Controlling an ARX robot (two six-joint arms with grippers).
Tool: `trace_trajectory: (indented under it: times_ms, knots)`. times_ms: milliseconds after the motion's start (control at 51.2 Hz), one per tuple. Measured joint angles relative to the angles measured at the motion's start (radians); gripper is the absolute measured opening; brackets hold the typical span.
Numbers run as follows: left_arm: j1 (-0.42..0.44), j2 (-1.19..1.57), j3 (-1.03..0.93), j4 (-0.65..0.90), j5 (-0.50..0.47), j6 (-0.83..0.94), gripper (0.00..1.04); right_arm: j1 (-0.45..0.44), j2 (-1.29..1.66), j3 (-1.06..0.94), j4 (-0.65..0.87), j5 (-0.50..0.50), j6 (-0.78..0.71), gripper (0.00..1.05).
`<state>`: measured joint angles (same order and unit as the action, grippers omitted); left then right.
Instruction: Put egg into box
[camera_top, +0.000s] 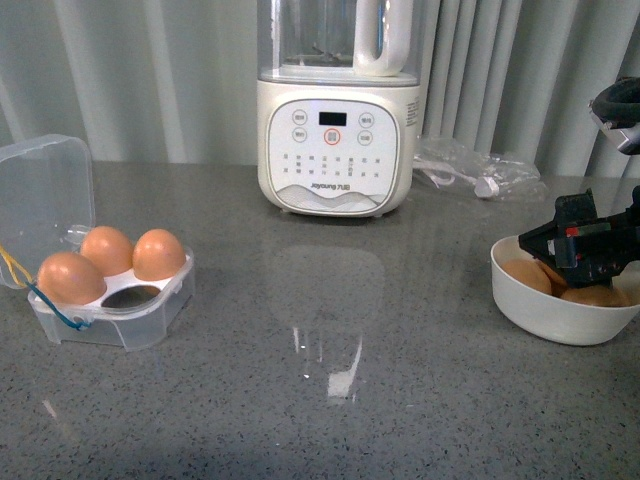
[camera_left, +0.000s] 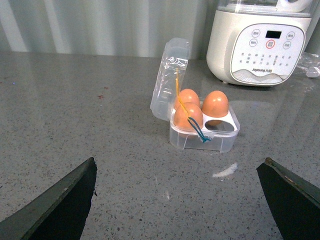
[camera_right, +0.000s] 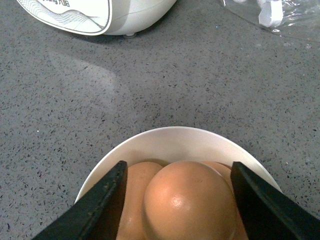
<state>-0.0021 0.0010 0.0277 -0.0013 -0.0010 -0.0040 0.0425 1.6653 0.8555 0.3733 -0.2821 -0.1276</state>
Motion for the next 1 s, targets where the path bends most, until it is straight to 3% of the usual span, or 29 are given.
trace_trajectory:
  times_ms: [137,410,606,821,997]
  knots:
    - [0.0,0.0,0.0,0.0,0.0,0.0,0.98,-0.003,-0.003,0.0,0.0,-0.004,0.0,0.44]
    - [0.0,0.0,0.0,0.0,0.0,0.0,0.98,0.003,-0.067,0.003,0.029,-0.023,0.004,0.42]
    - [0.0,0.0,0.0,0.0,0.0,0.0,0.98,0.11,-0.102,0.153,-0.023,-0.177,0.018,0.42]
    - [0.0,0.0,0.0,0.0,0.0,0.0,0.98,0.274,0.079,0.388,-0.084,-0.447,-0.003,0.42]
    - [0.0,0.0,0.0,0.0,0.0,0.0,0.98,0.337,0.208,0.492,-0.12,-0.517,-0.016,0.42]
